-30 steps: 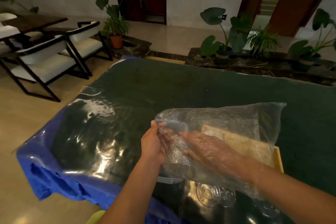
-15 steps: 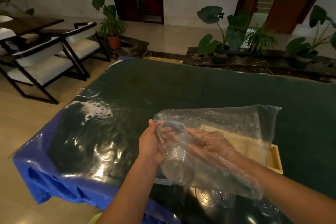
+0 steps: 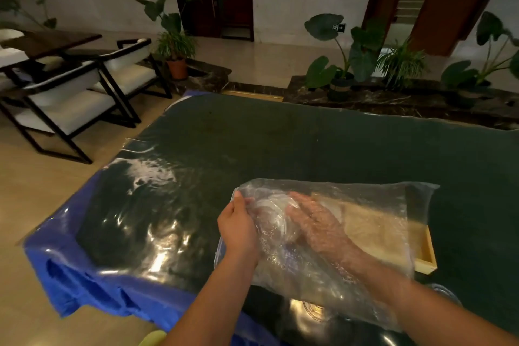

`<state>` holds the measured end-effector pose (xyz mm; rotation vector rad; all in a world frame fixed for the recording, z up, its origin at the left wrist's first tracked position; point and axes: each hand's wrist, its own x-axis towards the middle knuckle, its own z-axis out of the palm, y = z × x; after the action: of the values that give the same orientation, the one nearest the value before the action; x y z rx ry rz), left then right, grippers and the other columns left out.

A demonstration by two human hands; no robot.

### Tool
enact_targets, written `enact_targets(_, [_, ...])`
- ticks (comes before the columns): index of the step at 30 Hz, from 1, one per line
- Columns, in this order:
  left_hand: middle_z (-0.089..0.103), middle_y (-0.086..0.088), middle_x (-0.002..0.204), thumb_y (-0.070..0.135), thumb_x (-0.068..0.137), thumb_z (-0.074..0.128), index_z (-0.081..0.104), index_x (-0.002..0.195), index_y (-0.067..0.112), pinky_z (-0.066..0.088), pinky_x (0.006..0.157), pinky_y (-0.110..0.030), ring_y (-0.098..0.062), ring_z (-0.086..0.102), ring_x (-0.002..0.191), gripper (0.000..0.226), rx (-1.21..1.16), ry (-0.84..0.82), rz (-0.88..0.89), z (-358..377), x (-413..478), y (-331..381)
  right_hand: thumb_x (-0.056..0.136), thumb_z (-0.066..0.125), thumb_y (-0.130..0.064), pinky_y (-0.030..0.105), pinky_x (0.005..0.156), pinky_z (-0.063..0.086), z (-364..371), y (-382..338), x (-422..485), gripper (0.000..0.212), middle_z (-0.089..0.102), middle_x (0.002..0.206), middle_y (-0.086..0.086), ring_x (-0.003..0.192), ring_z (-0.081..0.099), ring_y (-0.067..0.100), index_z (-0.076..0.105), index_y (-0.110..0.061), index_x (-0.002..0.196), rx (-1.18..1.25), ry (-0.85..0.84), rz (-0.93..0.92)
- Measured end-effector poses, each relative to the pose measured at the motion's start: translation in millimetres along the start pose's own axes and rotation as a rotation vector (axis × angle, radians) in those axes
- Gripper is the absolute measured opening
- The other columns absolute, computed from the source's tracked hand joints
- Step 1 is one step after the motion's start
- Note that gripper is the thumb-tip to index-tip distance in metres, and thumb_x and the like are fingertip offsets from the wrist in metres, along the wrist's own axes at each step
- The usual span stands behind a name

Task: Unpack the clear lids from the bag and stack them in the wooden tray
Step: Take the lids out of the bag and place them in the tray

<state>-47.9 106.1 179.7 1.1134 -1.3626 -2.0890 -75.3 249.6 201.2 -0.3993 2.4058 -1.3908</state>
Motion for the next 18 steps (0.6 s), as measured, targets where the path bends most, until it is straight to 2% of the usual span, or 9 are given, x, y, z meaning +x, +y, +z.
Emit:
enact_targets(2, [0.072, -0.001, 0.071, 0.035, 0.106, 0.051, 0.072, 0.083, 0.007, 0.054, 0.055, -0.022, -0.015, 0.07, 0.068, 0.042, 0.043, 0.018, 0.031, -1, 2, -2, 0.098, 0.056, -0.042, 0.001, 0.089, 0.038, 3, -3, -2, 0.057, 0.049, 0.144, -0.006, 0.128, 0.052, 0.012, 0.039, -0.027, 0.15, 0.026, -0.06, 0.013])
enact_targets(3, [0.072, 0.001, 0.067, 0.035, 0.106, 0.051, 0.072, 0.082, 0.008, 0.052, 0.052, -0.02, -0.012, 0.069, 0.063, 0.042, 0.056, 0.017, 0.046, -1, 2, -2, 0.095, 0.062, -0.041, 0.007, 0.091, 0.042, 5, -3, -2, 0.063, 0.053, 0.141, -0.004, 0.124, 0.056, 0.014, 0.037, -0.027, 0.151, -0.006, -0.083, 0.015])
enact_targets(6, [0.072, 0.0, 0.069, 0.034, 0.105, 0.052, 0.072, 0.078, 0.011, 0.052, 0.059, -0.025, -0.014, 0.069, 0.066, 0.04, 0.129, 0.0, 0.104, -2, 4, -5, 0.087, 0.074, -0.034, -0.005, 0.063, 0.04, 8, -4, 0, 0.064, 0.056, 0.107, -0.017, 0.082, 0.06, -0.012, 0.044, -0.029, 0.142, -0.003, -0.047, 0.028])
enact_targets(8, [0.072, -0.003, 0.07, 0.033, 0.105, 0.053, 0.073, 0.075, 0.012, 0.055, 0.066, -0.032, -0.02, 0.068, 0.07, 0.041, 0.139, -0.016, 0.109, -3, 5, -4, 0.086, 0.077, -0.024, -0.001, 0.055, 0.044, 11, -2, 3, 0.049, 0.058, 0.095, -0.017, 0.067, 0.062, -0.018, 0.05, -0.031, 0.127, 0.152, -0.043, 0.067])
enact_targets(10, [0.069, -0.005, 0.067, 0.032, 0.105, 0.054, 0.073, 0.067, 0.014, 0.058, 0.073, -0.041, -0.025, 0.067, 0.071, 0.046, 0.07, -0.063, 0.063, -6, 7, -4, 0.087, 0.075, -0.011, 0.022, 0.062, 0.059, 11, -5, 3, 0.038, 0.069, 0.099, 0.002, 0.072, 0.071, 0.003, 0.06, -0.015, 0.121, 0.407, -0.019, 0.135])
enact_targets(12, [0.065, -0.004, 0.061, 0.032, 0.105, 0.054, 0.07, 0.056, 0.018, 0.058, 0.07, -0.042, -0.025, 0.064, 0.066, 0.053, -0.019, -0.08, 0.012, -10, 7, -2, 0.088, 0.072, -0.003, 0.039, 0.066, 0.063, 8, -5, 2, 0.033, 0.071, 0.11, 0.014, 0.086, 0.074, 0.022, 0.065, -0.009, 0.12, 0.55, 0.076, 0.195])
enact_targets(15, [0.064, 0.0, 0.057, 0.036, 0.105, 0.053, 0.069, 0.054, 0.021, 0.056, 0.062, -0.035, -0.018, 0.063, 0.058, 0.055, 0.022, -0.061, 0.017, -14, 7, 0, 0.092, 0.067, -0.008, 0.028, 0.065, 0.062, 2, 1, 0, 0.019, 0.074, 0.097, 0.003, 0.083, 0.074, 0.016, 0.069, -0.011, 0.111, 0.471, 0.094, 0.189])
enact_targets(17, [0.065, 0.002, 0.055, 0.036, 0.105, 0.052, 0.071, 0.064, 0.017, 0.054, 0.051, -0.027, -0.013, 0.064, 0.053, 0.05, 0.053, -0.065, 0.066, -12, 2, 0, 0.091, 0.068, -0.007, 0.02, 0.058, 0.058, 5, -3, -4, 0.024, 0.073, 0.091, -0.004, 0.077, 0.073, 0.007, 0.066, -0.011, 0.115, 0.493, 0.028, 0.177])
enact_targets(18, [0.066, 0.001, 0.055, 0.034, 0.106, 0.052, 0.071, 0.07, 0.009, 0.053, 0.049, -0.024, -0.012, 0.064, 0.052, 0.048, 0.061, -0.066, 0.09, -9, -1, -1, 0.091, 0.07, -0.01, 0.021, 0.064, 0.059, 8, -5, -6, 0.031, 0.072, 0.098, -0.003, 0.084, 0.073, 0.005, 0.063, -0.013, 0.121, 0.464, -0.006, 0.162])
